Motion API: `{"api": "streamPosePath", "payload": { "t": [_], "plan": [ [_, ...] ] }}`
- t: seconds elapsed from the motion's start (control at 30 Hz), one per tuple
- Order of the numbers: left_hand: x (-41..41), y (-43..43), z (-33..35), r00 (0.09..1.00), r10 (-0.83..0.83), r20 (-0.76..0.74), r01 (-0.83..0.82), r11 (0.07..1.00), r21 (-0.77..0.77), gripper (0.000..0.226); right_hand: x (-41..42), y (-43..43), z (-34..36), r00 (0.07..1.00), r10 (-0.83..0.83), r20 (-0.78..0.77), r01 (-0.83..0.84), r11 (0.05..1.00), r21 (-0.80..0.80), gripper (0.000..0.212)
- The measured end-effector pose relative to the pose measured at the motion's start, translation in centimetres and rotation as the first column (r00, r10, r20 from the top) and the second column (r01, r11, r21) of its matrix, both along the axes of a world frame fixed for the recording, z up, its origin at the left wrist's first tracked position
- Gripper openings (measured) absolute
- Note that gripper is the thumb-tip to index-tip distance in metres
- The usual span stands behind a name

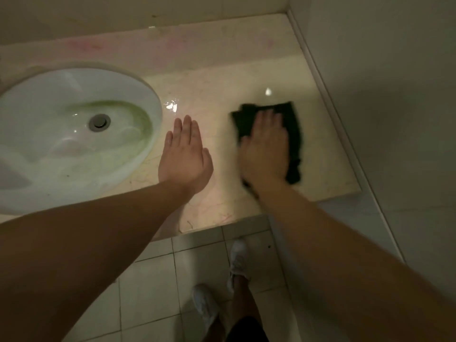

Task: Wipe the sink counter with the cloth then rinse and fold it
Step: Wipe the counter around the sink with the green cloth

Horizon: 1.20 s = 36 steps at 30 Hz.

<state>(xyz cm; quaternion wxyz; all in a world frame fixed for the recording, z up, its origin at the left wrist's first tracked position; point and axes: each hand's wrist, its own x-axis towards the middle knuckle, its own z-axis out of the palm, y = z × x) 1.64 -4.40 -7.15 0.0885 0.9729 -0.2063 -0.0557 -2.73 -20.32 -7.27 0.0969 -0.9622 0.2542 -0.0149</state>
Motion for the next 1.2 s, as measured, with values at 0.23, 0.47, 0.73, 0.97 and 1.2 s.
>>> {"api": "streamPosePath", "payload": {
  "t": [0.23, 0.47, 0.73, 0.97, 1.2],
  "plan": [
    [-0.1, 0.3, -0.1, 1.000, -0.007, 0.012, 0.006, 1.000, 0.011, 0.064, -9.2, 3.1, 0.1, 0.991, 0.123, -0.050, -0.124, 0.992, -0.017, 0.069],
    [0.0, -0.1, -0.2, 1.000, 0.004, 0.008, -0.004, 0.999, 0.032, 0.067, -1.9, -7.2, -0.2, 0.973, -0.224, -0.052, 0.223, 0.975, -0.015, 0.068],
    [0.1, 0.2, 0.3, 1.000, -0.025, -0.019, 0.026, 0.998, 0.048, 0.065, -8.2, 5.3, 0.1, 0.955, 0.292, -0.055, -0.291, 0.957, 0.018, 0.066],
    [0.1, 0.2, 0.2, 0.999, -0.005, -0.044, 0.006, 0.999, 0.034, 0.068, -6.0, -7.9, 0.1, 0.990, -0.091, -0.104, 0.088, 0.996, -0.032, 0.066],
    [3.4, -1.8, 0.5, 0.991, 0.092, -0.101, -0.093, 0.996, -0.007, 0.070, 4.0, -10.9, 0.3, 0.996, -0.050, -0.077, 0.050, 0.999, 0.001, 0.066]
  ]
}}
